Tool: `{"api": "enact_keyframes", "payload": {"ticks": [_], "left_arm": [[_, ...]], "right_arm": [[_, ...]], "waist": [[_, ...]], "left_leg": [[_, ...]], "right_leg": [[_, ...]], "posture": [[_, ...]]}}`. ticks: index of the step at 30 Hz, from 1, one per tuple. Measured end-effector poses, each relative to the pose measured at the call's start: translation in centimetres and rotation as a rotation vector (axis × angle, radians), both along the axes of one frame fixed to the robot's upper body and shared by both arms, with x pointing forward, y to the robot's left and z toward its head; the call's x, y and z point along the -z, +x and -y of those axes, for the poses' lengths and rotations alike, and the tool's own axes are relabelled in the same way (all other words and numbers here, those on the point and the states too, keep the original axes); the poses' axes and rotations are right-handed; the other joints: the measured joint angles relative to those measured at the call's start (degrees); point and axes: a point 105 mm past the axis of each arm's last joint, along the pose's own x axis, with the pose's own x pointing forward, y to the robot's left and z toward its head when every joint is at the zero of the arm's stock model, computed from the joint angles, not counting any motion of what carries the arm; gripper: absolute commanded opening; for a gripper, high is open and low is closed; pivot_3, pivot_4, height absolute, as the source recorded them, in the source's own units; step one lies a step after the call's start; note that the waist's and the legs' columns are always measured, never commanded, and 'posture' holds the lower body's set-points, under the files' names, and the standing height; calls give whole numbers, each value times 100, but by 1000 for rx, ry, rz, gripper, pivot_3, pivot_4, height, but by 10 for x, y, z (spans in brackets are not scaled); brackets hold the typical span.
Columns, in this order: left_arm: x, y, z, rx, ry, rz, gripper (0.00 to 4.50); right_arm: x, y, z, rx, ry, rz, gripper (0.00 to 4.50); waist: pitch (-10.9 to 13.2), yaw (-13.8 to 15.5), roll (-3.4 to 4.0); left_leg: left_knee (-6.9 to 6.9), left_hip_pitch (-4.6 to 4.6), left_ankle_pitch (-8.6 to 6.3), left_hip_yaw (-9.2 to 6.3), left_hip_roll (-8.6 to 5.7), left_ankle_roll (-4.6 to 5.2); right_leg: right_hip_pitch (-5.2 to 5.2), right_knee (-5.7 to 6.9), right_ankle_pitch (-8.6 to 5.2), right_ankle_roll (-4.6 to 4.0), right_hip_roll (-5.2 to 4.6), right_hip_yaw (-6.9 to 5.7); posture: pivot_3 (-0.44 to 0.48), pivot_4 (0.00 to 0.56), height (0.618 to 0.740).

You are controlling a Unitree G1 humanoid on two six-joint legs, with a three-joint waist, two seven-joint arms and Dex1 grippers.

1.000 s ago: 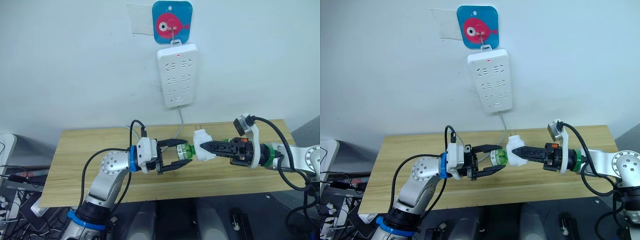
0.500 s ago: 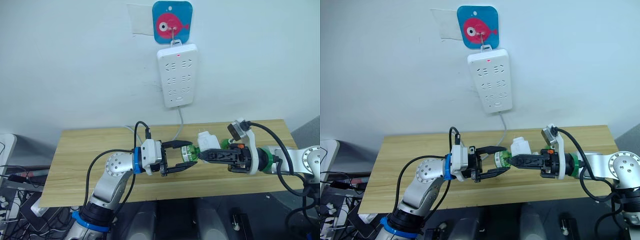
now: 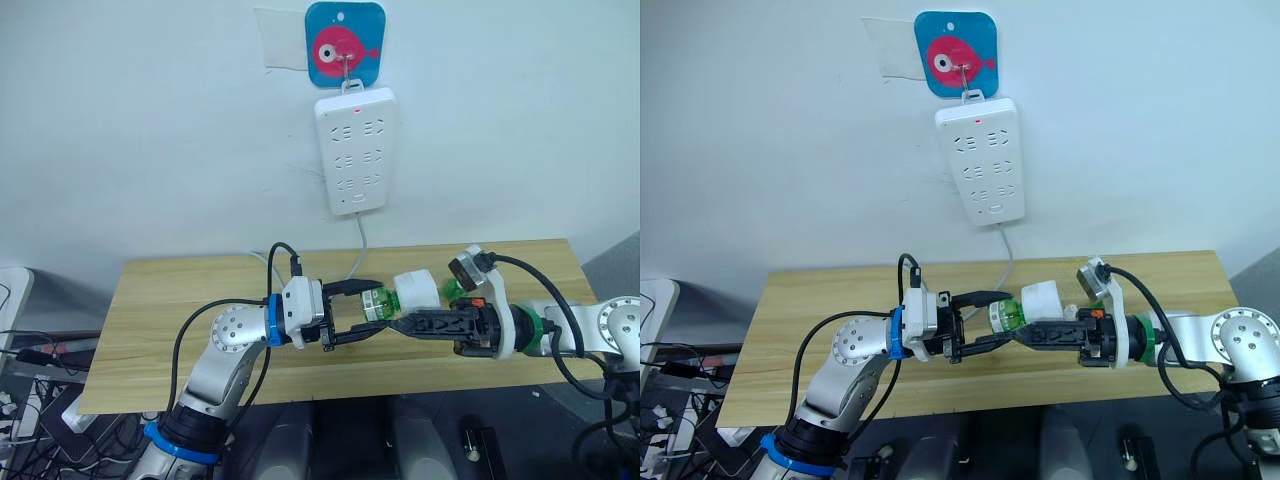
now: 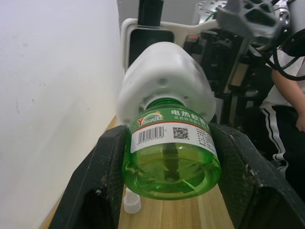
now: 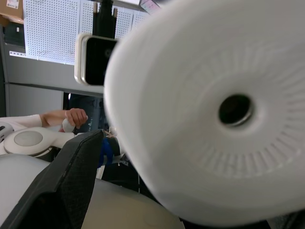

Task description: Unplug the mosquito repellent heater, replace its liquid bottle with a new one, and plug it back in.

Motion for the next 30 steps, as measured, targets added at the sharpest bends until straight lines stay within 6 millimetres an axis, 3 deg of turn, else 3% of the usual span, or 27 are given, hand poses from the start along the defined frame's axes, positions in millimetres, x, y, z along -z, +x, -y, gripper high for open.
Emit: {"api": "enact_keyframes", "payload": {"ticks": [6,13,17,19,21,27,30], "left_arm": [[1,2,0,-4,1,-4,2263],[-1,4,0,-4,2,0,2263],[-1,5,0,-2,3,1,2263],[-1,6,1,-2,5,2,2263],[-1,5,0,10,15,4,2263],[1,4,-2,20,31,-9,2263],[0,3,-3,37,37,-21,2263]], "right_arm": [[2,-9,6,-20,-10,-16,4470],[1,-38,30,-75,-90,-62,4470],[5,-42,43,-22,-153,-77,3681],[7,-33,53,46,-172,-68,2925],[9,-8,71,167,-206,-23,2189],[7,41,93,348,-182,51,98],[9,59,91,385,-162,66,40]], "waist": [[0,0,0],[1,10,0],[1,7,-2],[2,5,-4],[3,-3,-5],[6,-3,-7],[8,-4,-8]], "left_leg": [[0,0,0,-3,0,0],[1,-1,0,-1,1,1],[0,0,0,1,2,0],[2,0,0,5,2,0],[3,1,0,10,1,0],[-2,1,0,6,2,0],[-1,1,0,7,0,0]], "right_leg": [[1,-1,0,0,0,-2],[2,-4,0,0,-1,-5],[2,-4,0,0,-1,-3],[3,-4,0,1,0,-1],[2,-4,0,1,0,2],[-1,-2,0,0,4,-1],[-1,-1,0,1,3,2]], "posture": [[-52,292,740],[-52,292,740],[-69,297,740],[-69,297,740],[-66,297,740],[-55,304,740],[-56,308,740]]}}
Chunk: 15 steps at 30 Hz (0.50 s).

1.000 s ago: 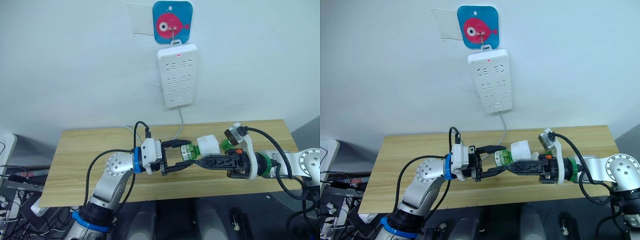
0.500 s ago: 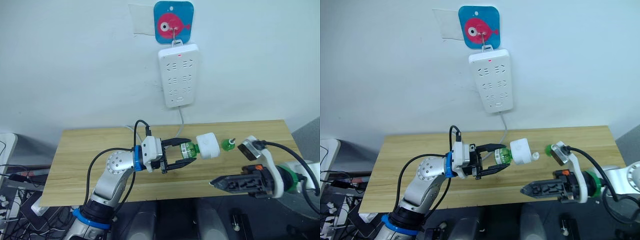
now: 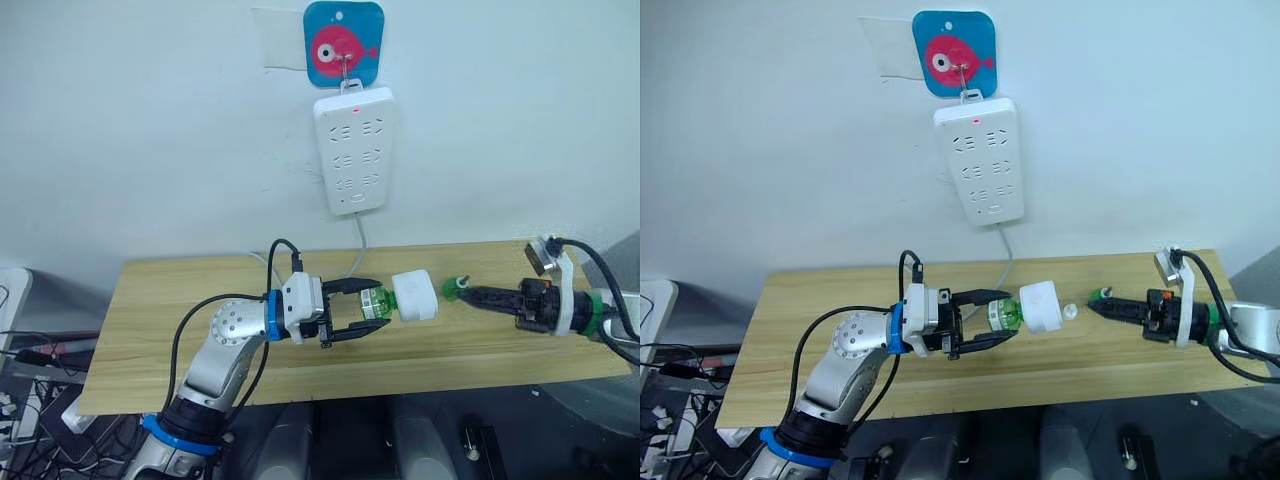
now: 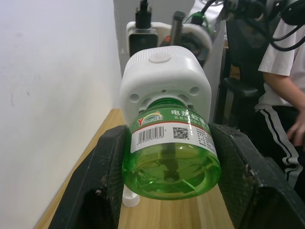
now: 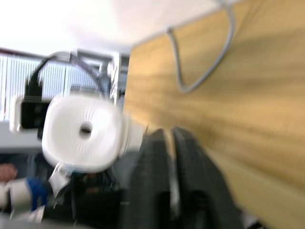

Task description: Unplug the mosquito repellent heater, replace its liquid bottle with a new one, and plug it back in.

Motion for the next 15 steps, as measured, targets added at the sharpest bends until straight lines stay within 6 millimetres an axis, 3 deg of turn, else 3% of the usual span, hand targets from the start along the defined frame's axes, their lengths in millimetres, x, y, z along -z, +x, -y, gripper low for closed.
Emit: {"api": "enact_keyframes", "payload": {"ticks": [6,10,15], "left_arm": [[0,-2,0,20,8,-21,2263],[1,-3,0,21,13,-28,2263],[0,-3,1,23,13,-29,2263]], "right_arm": [[9,14,-33,-54,64,-4,40],[6,13,-50,-115,89,-3,40],[7,0,-55,-159,76,-16,40]], "waist": [[7,-4,-4],[10,1,-10],[10,12,-9]], "left_leg": [[0,0,0,-3,1,0],[1,-1,0,-4,0,0],[-1,-1,0,-10,0,0]], "right_leg": [[-2,3,0,-1,0,2],[-2,1,1,-1,-2,3],[-1,1,0,-1,-3,3]], "posture": [[-51,313,740],[-48,311,740],[-49,303,740]]}}
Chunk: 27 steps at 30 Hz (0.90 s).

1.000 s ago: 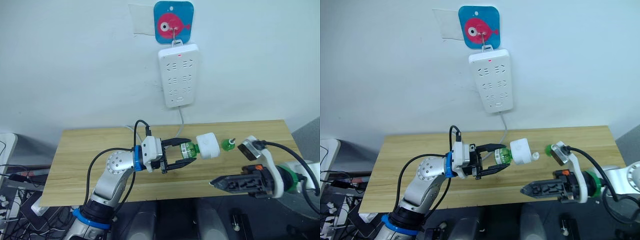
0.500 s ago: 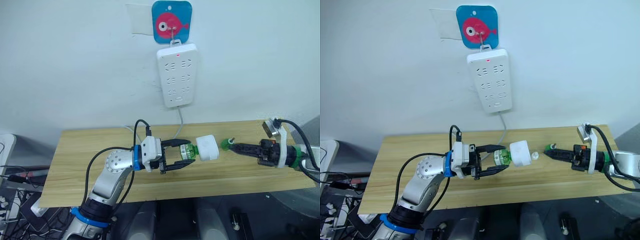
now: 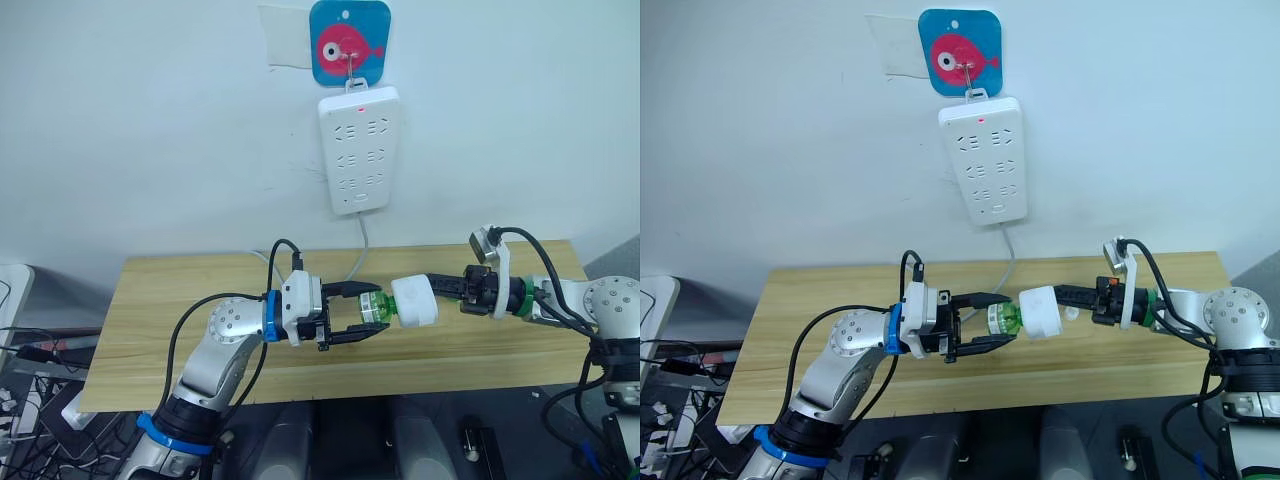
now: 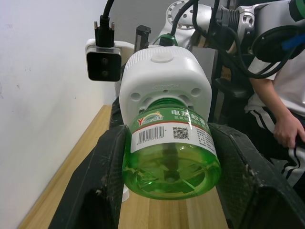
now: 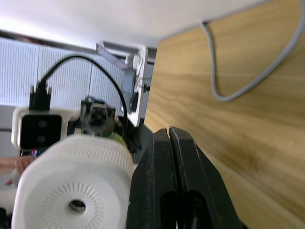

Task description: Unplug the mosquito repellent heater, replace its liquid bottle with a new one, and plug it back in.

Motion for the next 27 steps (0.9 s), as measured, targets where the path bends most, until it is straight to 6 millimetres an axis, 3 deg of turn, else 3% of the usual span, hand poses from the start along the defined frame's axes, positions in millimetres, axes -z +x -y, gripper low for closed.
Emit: {"api": "enact_keyframes", "payload": {"ticks": [8,22,27], "left_arm": [[-4,2,2,-15,-19,5,2263],[-3,3,3,-28,-10,19,2263],[-1,4,2,-32,-5,21,2263]], "right_arm": [[11,-35,-9,-77,7,-57,40],[-17,-74,-16,-172,24,-14,40],[-25,-73,-20,-181,42,26,40]], "waist": [[0,-6,0],[-1,-9,-1],[-1,-12,-1]], "left_leg": [[3,0,0,1,0,0],[3,0,0,3,0,0],[4,0,0,4,0,0]], "right_leg": [[1,1,0,0,0,5],[3,1,0,1,1,-7],[2,1,0,1,2,-8]], "posture": [[-53,294,740],[-68,274,740],[-81,275,740]]}}
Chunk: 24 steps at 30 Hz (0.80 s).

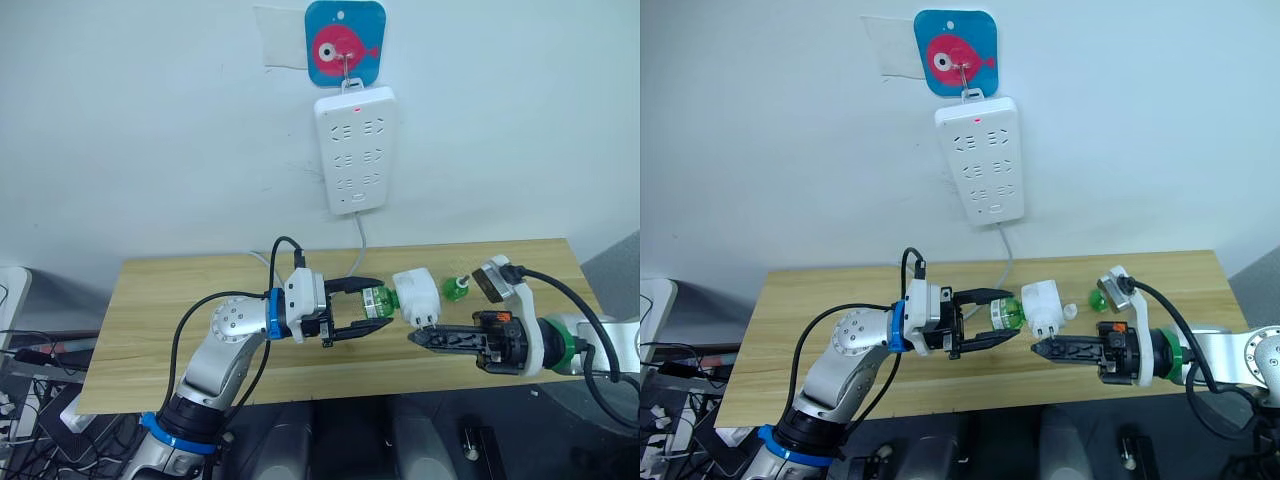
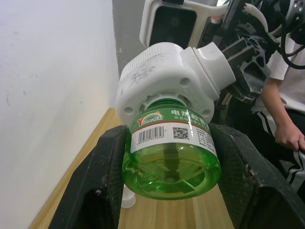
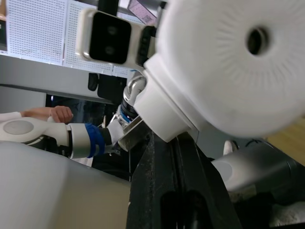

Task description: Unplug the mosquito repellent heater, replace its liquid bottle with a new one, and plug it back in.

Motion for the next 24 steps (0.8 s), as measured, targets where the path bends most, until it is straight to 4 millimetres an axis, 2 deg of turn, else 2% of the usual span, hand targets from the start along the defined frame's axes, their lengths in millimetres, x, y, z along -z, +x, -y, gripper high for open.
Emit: {"api": "enact_keyframes", "payload": {"ticks": [5,11,19,24], "left_arm": [[3,1,0,-6,11,-4,2263],[4,0,0,9,18,-2,2263],[5,-1,0,13,23,6,2263],[6,-3,1,18,24,8,2263]], "right_arm": [[-21,9,-7,-15,19,102,40],[-33,18,-11,-12,31,149,40],[-45,51,-15,122,7,194,40],[-49,71,-8,210,-31,193,40]], "waist": [[0,-3,0],[0,-3,0],[0,-5,0],[0,-10,0]], "left_leg": [[-1,0,0,-2,0,0],[0,0,0,-1,0,0],[-1,-1,0,2,0,-1],[-2,-1,0,0,0,-1]], "right_leg": [[0,-1,0,0,0,-1],[0,-1,0,0,-1,0],[-3,-2,0,-1,-1,6],[-2,-2,0,-1,-2,6]], "posture": [[-86,272,740],[-88,273,740],[-90,279,740],[-90,281,740]]}}
